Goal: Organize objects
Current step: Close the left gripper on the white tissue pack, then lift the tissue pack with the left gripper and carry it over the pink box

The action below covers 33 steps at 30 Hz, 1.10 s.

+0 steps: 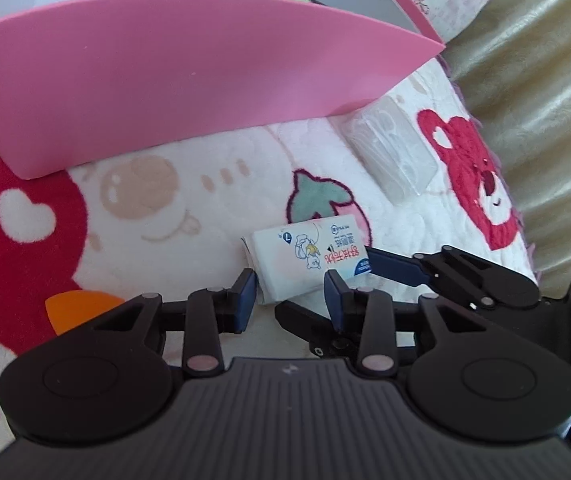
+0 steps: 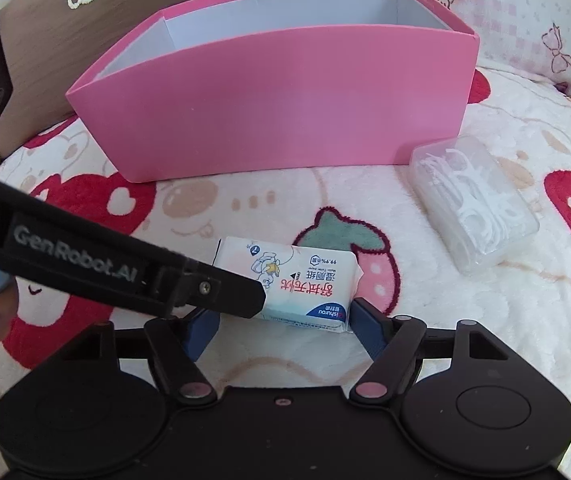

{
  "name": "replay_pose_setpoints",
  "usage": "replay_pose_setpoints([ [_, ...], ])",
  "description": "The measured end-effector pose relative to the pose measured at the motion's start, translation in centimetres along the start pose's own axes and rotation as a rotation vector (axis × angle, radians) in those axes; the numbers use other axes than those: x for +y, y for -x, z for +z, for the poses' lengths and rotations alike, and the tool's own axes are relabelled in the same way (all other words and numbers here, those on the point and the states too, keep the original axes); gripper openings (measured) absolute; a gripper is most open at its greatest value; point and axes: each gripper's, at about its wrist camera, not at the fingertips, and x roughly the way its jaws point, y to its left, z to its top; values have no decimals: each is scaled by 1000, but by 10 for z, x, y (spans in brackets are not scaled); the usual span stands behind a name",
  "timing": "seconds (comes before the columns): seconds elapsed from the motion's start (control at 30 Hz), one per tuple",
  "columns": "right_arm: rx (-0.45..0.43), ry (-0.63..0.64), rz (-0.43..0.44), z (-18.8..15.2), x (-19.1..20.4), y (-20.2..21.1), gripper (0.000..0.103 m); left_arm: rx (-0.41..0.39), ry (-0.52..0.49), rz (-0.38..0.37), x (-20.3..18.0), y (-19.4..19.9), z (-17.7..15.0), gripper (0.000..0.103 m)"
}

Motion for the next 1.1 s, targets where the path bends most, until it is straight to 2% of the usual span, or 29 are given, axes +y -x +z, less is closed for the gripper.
replay_pose_setpoints([
  [0.1,1,3,-3,0,1,-2,79,-17,75,9,6,-5,-1,36],
  [0.2,0,18,-17,-3,3,-4,79,-85,95,57,10,-5,0,36],
  [0.27,-1,17,-21,-4,3,-4,79,-80,72,62,5,-4,1,34],
  [0.37,-8,21,-27,-5,4,-6,79,-91,-15,80,-5,-1,-1,28],
  [0.8,-38,78,-56,-15,11,-18,85,-85,63,32,1,0,-1,28],
  [1.1,-45,109,-82,-21,17,-7,82,-86,8,40,-26,24,-6,28],
])
